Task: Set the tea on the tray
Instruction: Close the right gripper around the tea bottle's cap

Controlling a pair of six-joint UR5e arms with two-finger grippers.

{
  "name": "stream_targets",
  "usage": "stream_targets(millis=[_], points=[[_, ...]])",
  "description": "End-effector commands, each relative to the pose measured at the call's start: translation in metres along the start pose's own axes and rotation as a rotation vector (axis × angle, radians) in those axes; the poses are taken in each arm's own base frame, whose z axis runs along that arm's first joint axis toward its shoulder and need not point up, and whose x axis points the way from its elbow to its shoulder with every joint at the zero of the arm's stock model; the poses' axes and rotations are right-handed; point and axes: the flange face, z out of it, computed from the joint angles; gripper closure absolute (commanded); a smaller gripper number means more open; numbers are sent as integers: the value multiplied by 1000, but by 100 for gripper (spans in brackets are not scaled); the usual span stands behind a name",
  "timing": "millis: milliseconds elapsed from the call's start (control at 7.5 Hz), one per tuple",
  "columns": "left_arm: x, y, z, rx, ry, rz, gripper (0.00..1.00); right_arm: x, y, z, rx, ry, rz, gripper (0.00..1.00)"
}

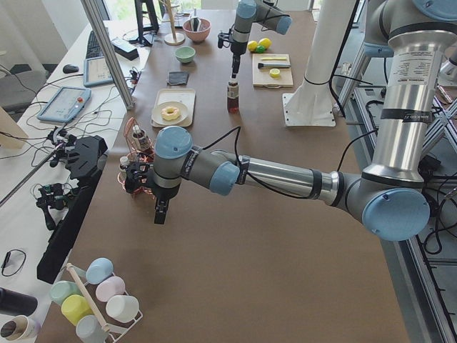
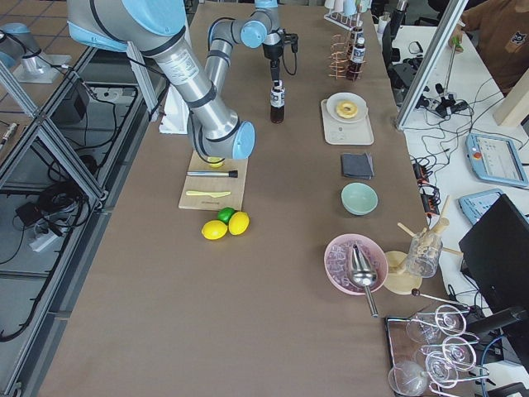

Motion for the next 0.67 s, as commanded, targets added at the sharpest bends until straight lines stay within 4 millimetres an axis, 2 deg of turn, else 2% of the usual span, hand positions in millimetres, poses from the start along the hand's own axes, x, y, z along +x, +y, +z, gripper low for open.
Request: stream_targets(millis=[0, 133, 533], points=[[2, -4, 0, 1, -1, 1, 2, -2, -4, 9, 20, 7, -2, 17], [4, -5, -1, 2, 1, 2, 2, -2, -4, 8, 20, 6, -2, 21], [4, -10, 0, -1, -2, -1, 2, -5, 0, 14, 13, 10, 1, 25]])
